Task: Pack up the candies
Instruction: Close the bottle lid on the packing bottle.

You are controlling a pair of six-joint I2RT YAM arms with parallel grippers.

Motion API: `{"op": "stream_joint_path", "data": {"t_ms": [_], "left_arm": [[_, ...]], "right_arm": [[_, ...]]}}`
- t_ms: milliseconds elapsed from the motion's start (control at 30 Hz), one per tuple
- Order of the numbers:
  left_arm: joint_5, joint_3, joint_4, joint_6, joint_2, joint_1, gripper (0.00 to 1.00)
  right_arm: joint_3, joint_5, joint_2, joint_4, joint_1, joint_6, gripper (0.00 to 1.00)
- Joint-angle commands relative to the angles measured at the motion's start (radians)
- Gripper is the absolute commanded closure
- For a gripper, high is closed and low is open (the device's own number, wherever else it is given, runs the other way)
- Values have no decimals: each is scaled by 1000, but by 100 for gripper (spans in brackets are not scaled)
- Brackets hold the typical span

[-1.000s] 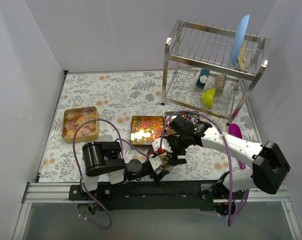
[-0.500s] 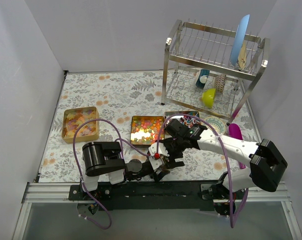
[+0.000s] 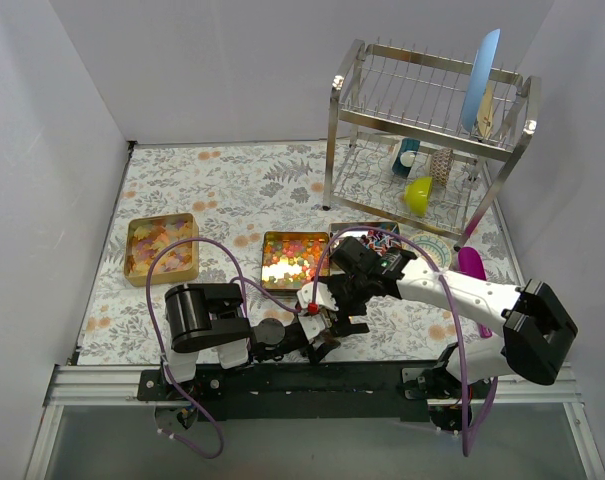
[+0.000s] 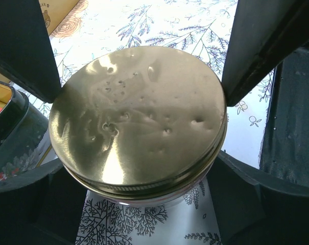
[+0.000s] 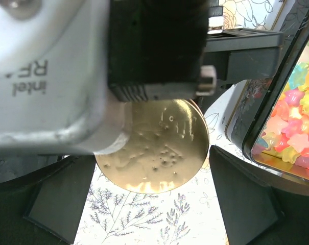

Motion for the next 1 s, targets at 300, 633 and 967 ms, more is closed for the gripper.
{"op": "stream_joint_path", "data": {"t_ms": [300, 633, 967], "left_arm": [[-47, -53, 243, 117, 118, 0, 35], [-45, -49, 231, 123, 122, -1, 35], [-48, -49, 225, 129, 122, -9, 35]], "right_arm": [[30, -75, -58, -44, -6, 19, 2], [-5, -10, -94, 25, -18, 36, 2], [-16, -140, -112, 15, -35, 45, 22]]}}
